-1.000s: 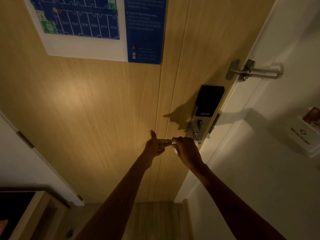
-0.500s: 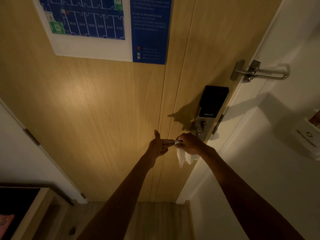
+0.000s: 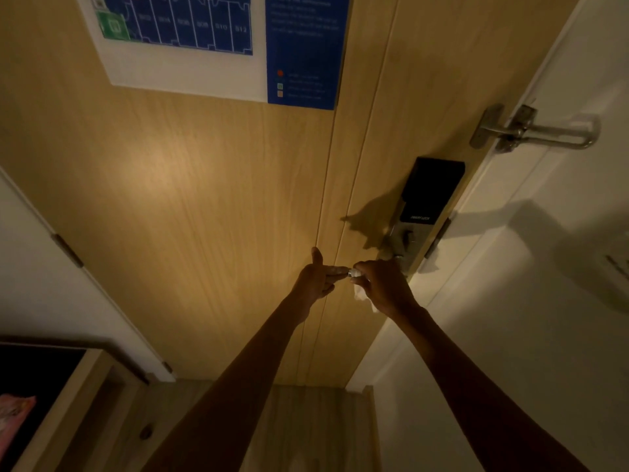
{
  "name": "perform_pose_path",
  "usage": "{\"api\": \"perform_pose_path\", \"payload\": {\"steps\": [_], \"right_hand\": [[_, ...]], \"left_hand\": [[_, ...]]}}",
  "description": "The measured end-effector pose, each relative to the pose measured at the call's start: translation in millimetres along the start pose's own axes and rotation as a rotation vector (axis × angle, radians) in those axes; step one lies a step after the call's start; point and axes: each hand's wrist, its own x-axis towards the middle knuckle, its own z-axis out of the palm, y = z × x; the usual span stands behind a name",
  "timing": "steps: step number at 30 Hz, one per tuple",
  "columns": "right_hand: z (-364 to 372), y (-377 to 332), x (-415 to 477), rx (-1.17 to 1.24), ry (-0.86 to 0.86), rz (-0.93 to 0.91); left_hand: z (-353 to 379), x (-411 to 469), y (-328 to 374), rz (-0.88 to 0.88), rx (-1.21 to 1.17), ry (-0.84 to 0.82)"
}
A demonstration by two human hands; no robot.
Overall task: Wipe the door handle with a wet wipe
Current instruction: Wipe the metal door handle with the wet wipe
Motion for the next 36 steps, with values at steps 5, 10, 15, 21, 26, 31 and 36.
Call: {"api": "perform_pose_path", "payload": {"steps": [5, 10, 15, 21, 26, 31, 36], "right_hand": [[-6, 19, -11, 0.065, 0.012, -0.004], [-2, 20, 3, 0.097, -0.097, 0.025], [-3, 21, -2, 0.048, -0.096, 0.002], [17, 20, -15, -0.295, 0.023, -0.082], [-1, 21, -3, -0.338, -0.172, -0.149], [-1, 19, -3, -0.316, -0.164, -0.084], [3, 14, -10, -0.170, -0.062, -0.058]], "left_hand": [[1, 1, 3, -0.015, 0.010, 0.010], [2, 2, 0, -0.022, -0.005, -0.001], [3, 0, 3, -0.042, -0.006, 0.004], [7, -7, 5, -0.039, -0.027, 0.002], [9, -16, 13, -0.041, 0.012, -0.014], [12, -22, 18, -0.050, 0.020, -0.018], [16, -27, 24, -0.097, -0.022, -0.031]]}}
